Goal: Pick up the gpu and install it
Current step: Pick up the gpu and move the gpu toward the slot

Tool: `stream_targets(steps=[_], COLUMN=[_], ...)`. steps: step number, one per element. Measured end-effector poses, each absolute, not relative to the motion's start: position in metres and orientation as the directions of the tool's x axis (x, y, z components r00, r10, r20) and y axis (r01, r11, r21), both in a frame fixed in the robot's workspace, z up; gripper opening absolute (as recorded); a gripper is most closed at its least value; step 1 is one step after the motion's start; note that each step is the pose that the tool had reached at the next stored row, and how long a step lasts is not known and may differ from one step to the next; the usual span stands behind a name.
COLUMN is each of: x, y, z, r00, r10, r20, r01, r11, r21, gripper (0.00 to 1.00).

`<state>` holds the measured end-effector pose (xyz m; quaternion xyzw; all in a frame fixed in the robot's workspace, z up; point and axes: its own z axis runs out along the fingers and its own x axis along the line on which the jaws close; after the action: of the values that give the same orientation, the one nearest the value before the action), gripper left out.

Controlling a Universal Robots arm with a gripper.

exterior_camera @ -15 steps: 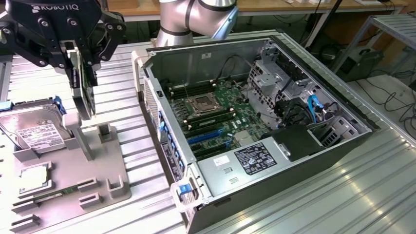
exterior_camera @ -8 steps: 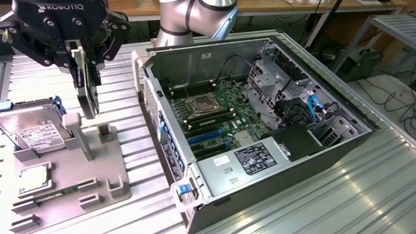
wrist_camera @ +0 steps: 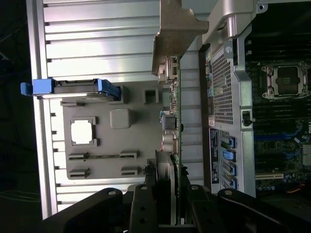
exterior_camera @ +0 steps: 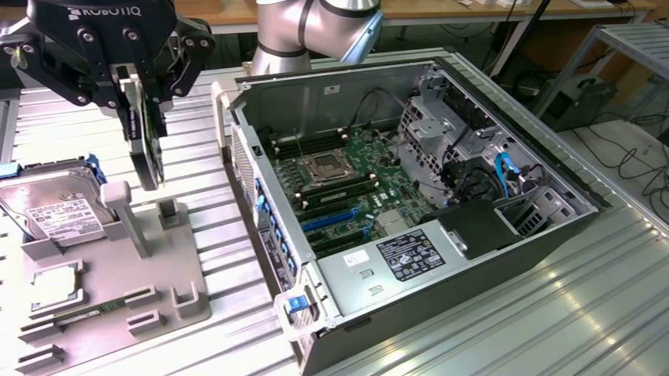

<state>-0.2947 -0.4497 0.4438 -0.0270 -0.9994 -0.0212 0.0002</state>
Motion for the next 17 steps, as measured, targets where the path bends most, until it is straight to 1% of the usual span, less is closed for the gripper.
stream_targets(steps=[17], x=[-0.2855], y=[-0.4497], z=[0.4438], r00=[-0.999], r10=[0.054], r20=[0.002], r01=[0.054], r11=[0.998], r21=[0.042], gripper=[0.28])
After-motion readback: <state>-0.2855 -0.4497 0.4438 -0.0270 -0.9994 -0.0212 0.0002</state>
